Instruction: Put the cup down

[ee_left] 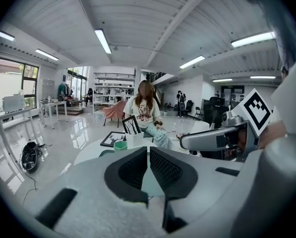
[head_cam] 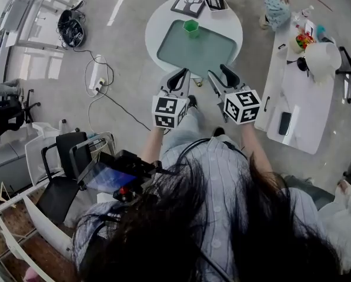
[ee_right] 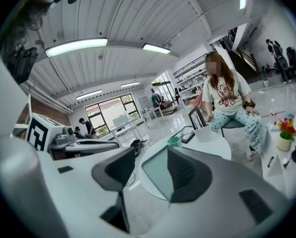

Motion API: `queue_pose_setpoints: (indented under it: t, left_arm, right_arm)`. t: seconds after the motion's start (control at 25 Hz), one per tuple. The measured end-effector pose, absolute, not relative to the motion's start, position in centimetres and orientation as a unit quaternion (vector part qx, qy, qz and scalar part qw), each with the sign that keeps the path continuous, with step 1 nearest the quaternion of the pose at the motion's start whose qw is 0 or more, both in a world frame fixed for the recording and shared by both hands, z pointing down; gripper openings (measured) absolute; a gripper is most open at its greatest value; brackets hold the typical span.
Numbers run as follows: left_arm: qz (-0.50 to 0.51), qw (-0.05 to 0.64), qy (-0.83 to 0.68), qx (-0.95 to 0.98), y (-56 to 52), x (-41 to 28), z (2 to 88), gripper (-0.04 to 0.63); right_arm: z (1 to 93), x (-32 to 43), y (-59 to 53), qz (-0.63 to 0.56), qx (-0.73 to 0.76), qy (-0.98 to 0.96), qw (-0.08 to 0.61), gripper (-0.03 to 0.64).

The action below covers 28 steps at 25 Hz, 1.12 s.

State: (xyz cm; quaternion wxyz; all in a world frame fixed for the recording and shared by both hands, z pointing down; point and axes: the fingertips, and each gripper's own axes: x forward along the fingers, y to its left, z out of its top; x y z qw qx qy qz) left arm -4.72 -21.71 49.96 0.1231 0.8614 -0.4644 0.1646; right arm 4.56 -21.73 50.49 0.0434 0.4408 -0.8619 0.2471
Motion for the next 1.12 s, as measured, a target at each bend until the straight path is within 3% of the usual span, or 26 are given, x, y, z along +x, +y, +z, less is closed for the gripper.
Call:
queue_pose_setpoints:
  t: [0.52,1.12]
  left_arm:
    - [0.168,0.132,-0.508,0.834,-10.8,0.4,51.0,0.026]
    - [0.205,0.135,-0.522,0.817,-5.3,-0.5,50.9,0.026]
  right_arm:
    - [50.0,9.9,-12.8,0.248,0.407,-0.879,0.02,0.132]
    - [50.9,8.9,-8.5,0.273,0.379,-0.884,0.018,0.118]
